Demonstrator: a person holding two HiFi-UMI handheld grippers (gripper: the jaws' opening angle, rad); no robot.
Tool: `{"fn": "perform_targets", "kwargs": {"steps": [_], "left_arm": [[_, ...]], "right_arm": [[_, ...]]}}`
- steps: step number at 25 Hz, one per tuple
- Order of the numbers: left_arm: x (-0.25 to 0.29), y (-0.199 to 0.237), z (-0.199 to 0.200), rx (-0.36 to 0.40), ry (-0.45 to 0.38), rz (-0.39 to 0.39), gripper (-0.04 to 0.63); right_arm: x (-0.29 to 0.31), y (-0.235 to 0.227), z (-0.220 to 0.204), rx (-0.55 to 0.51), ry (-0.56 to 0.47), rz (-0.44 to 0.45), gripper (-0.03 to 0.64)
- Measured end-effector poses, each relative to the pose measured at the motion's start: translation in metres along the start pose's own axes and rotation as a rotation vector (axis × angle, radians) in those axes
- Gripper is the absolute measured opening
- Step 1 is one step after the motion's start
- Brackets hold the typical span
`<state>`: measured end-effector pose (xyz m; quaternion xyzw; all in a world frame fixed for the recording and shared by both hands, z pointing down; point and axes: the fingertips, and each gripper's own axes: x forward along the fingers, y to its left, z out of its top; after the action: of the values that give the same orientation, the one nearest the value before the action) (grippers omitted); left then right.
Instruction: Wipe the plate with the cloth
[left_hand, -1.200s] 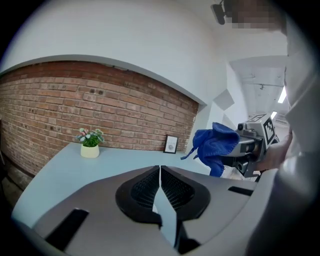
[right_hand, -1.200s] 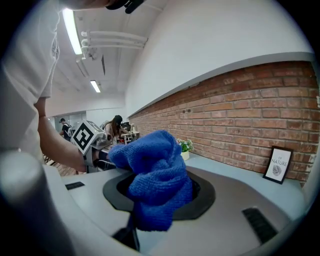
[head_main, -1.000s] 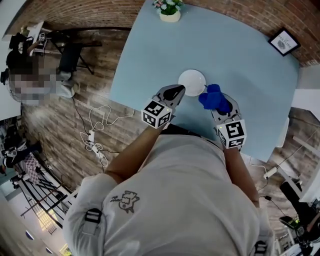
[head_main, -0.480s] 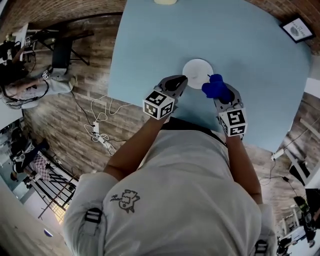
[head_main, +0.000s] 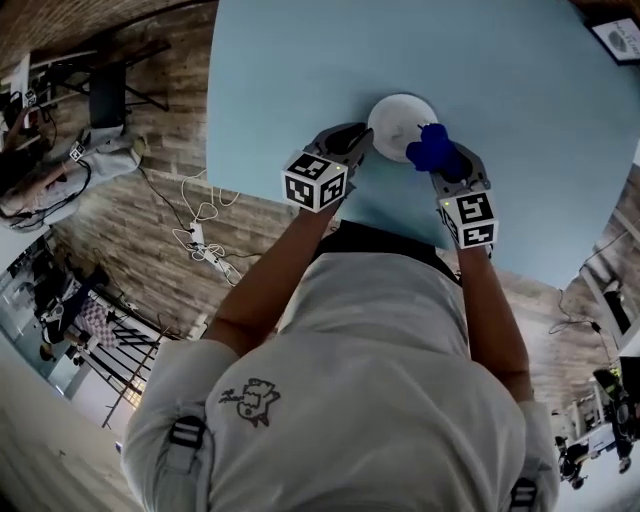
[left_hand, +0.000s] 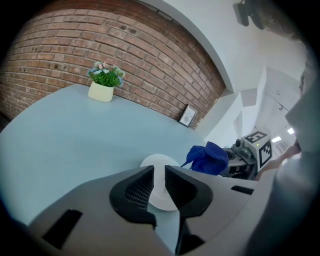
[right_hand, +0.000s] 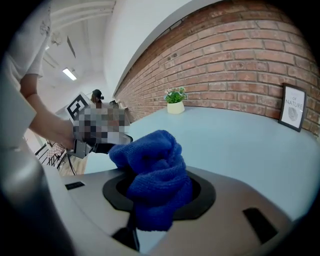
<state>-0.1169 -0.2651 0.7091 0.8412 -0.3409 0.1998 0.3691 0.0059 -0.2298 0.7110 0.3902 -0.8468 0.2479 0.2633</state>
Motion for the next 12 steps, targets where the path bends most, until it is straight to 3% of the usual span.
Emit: {"fn": "perform_targets", "kwargs": {"steps": [12], "left_arm": [[0.027, 0.029, -0.046, -0.125, 0.147, 0.017, 0.130]], "right_arm": [[0.027, -0.004, -0.055, 0.072, 0.104, -0.016, 0.127]]}}
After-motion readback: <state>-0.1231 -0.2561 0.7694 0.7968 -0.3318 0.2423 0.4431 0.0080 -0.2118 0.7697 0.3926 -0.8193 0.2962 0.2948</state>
